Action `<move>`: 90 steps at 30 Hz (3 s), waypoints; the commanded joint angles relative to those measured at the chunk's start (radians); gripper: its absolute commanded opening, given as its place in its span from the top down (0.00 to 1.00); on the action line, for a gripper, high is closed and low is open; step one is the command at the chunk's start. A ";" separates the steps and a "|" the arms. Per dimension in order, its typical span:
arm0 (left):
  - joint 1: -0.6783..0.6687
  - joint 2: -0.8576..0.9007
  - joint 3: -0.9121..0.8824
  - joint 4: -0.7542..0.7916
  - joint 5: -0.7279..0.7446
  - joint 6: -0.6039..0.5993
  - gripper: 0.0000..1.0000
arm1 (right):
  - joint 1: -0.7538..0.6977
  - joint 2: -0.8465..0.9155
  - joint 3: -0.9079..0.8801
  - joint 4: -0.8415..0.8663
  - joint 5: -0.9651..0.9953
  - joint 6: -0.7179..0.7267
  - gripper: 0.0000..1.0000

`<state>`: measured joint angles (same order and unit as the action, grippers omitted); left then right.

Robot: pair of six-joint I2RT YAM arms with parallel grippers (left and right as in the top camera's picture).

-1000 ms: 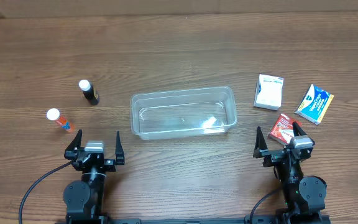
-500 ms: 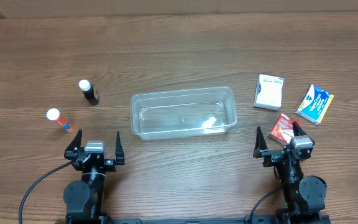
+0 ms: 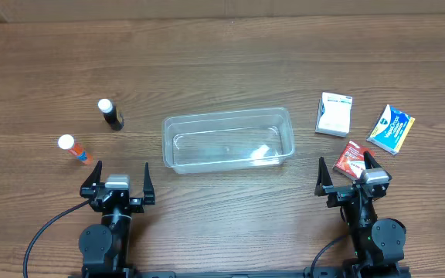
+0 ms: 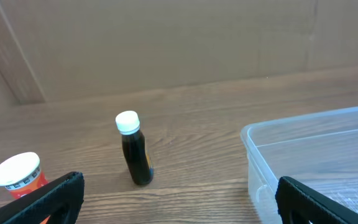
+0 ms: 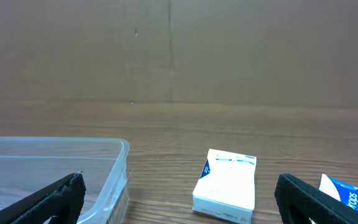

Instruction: Pack container

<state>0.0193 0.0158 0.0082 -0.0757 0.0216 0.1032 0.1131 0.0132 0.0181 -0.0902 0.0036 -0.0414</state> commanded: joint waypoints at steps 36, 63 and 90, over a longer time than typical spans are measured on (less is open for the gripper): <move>0.000 1.216 1.324 -1.091 0.087 -0.223 0.00 | 0.005 1.162 1.234 -0.944 -0.087 0.203 0.00; 0.150 2.097 1.880 -1.197 -0.032 -0.272 0.11 | -0.019 1.306 1.234 -1.042 -0.062 0.305 0.00; -0.033 1.965 2.154 -1.424 -0.035 -0.286 0.96 | -0.019 1.306 1.234 -1.049 -0.069 0.304 0.00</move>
<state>0.0658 2.1193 2.0605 -1.4487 -0.0341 -0.1589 0.0986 1.3231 1.2247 -1.1439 -0.0635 0.2581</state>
